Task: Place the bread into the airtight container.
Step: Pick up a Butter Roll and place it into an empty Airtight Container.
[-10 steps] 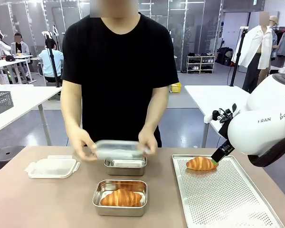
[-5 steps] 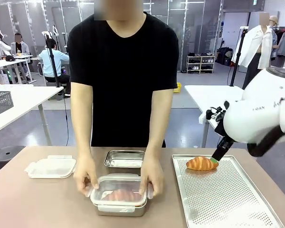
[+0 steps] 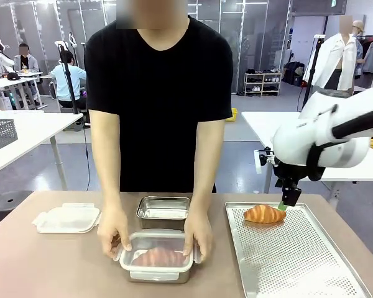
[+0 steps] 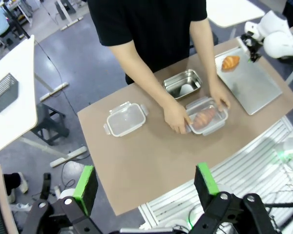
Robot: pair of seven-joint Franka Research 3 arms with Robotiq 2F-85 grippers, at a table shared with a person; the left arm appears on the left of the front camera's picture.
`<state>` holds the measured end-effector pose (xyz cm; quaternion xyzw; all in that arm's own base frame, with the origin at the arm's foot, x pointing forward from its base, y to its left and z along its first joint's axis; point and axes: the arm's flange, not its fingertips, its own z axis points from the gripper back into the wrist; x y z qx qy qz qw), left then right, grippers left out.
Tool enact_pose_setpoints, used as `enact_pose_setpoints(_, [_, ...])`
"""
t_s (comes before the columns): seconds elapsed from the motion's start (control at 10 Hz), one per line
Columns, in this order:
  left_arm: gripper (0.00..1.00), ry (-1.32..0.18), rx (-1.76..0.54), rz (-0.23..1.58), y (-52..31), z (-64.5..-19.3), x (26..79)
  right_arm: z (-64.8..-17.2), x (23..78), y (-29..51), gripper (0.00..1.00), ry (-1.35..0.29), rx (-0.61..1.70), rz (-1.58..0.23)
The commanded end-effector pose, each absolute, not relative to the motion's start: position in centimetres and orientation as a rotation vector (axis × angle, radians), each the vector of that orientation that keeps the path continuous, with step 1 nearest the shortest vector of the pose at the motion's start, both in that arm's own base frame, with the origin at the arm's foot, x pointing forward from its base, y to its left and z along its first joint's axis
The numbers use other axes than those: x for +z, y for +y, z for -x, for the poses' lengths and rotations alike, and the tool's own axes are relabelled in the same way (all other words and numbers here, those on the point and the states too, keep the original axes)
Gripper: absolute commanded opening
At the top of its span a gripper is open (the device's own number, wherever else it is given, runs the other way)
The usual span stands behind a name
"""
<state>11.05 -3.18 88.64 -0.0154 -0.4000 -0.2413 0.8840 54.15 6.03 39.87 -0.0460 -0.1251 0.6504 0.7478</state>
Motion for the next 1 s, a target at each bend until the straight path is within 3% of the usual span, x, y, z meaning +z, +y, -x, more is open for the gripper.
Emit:
enact_pose_setpoints(0.0, [1.00,-0.846,-0.506,0.030,-3.3,-10.0,89.0,-57.6,37.8,6.3,1.00,-0.267,1.451,0.102])
enact_pose_setpoints(0.9, [1.00,-0.846,-0.506,0.030,-3.3,-10.0,89.0,-63.5,30.4,7.3,1.00,-0.168,1.412,-0.053])
